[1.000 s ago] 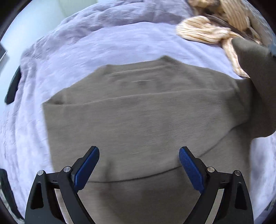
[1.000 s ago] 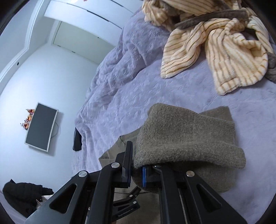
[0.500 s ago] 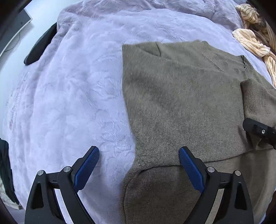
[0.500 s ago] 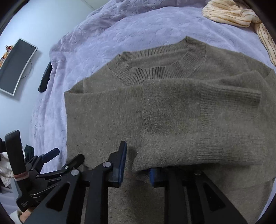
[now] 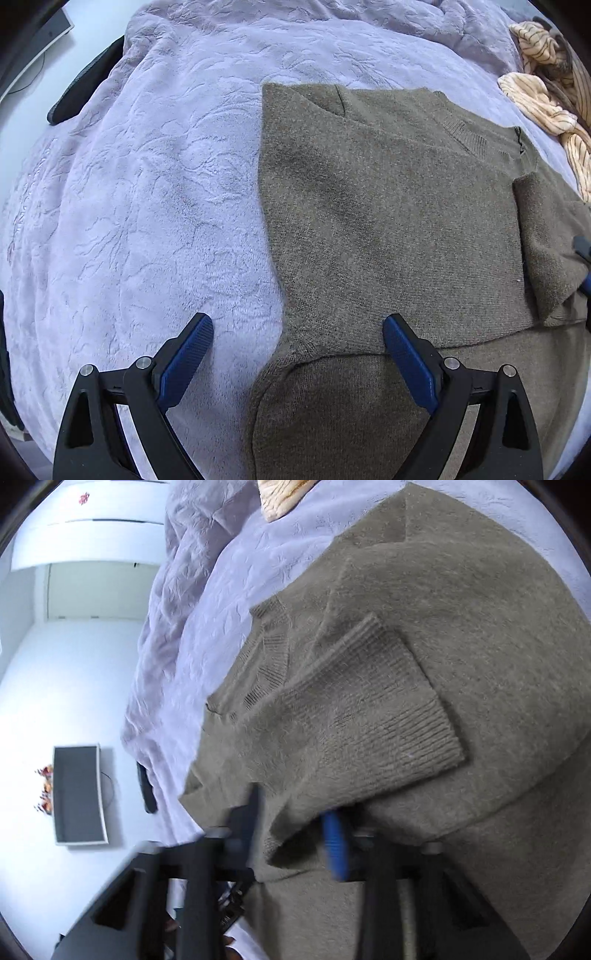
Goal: Fold small clothes
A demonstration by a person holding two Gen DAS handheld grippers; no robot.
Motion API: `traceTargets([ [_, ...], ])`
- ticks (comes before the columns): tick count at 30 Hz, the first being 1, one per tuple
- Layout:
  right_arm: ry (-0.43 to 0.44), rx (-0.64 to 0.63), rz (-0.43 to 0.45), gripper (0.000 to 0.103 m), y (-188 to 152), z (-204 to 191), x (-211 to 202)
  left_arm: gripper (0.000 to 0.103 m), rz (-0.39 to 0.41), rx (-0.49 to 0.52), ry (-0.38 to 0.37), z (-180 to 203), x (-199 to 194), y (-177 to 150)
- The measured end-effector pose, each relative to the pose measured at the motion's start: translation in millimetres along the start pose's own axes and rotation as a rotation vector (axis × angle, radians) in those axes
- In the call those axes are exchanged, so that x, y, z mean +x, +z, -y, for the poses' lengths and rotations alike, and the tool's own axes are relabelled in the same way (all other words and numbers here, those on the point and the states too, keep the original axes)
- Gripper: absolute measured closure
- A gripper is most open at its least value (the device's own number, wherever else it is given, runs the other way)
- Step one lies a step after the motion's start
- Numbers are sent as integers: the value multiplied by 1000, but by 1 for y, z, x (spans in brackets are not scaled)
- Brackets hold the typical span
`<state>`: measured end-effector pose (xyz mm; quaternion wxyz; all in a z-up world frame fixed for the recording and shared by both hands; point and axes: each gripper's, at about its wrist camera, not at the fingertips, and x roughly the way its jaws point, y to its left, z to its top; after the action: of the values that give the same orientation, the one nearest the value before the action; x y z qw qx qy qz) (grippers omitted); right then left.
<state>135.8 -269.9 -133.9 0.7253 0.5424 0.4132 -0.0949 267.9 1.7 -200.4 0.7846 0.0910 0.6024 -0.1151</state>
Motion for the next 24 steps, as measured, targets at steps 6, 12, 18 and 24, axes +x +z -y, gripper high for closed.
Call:
traceTargets([
  [6, -44, -407, -56, 92, -19, -96, 25, 9, 59, 35, 15, -26, -17, -7],
  [12, -166, -769, -204, 93, -84, -154, 101, 9, 54, -39, 7, -67, -18, -14],
  [18, -305, -878, -287, 82, -117, -137, 136, 9, 59, -75, 34, -91, -20, -15],
  [24, -278, -879, -299, 42, -120, -134, 93, 9, 76, -78, 17, -87, -35, -13],
])
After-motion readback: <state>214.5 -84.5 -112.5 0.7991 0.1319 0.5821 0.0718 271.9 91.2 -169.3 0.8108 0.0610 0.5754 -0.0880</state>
